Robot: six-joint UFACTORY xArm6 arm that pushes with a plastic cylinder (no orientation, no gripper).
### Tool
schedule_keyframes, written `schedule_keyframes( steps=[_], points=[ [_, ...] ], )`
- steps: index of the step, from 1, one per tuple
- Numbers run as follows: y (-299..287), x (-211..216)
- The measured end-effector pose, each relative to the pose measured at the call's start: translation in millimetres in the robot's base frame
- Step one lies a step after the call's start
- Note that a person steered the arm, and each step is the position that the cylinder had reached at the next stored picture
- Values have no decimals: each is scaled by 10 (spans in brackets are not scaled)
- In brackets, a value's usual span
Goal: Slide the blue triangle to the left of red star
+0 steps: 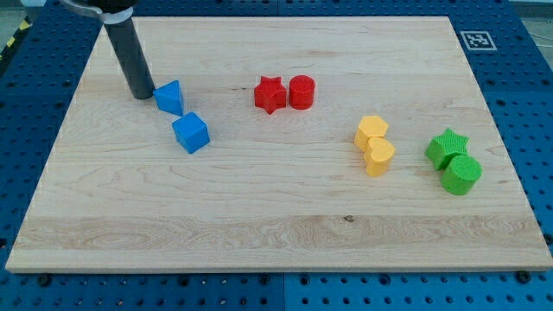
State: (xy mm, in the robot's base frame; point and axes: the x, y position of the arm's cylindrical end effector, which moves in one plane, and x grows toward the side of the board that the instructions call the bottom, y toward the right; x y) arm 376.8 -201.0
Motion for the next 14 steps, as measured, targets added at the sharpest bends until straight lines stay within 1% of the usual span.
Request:
schedule_keyframes(
  steps=[1,2,3,4,5,6,7,8,9,11,12,13,14],
  points=[
    [-138,59],
    [265,58],
    [427,58],
    [427,58],
    [276,221],
    [434,311],
    [811,329],
    [948,290],
    [959,256],
    [1173,261],
    [1163,286],
    [1134,549],
    [1355,766]
  ],
)
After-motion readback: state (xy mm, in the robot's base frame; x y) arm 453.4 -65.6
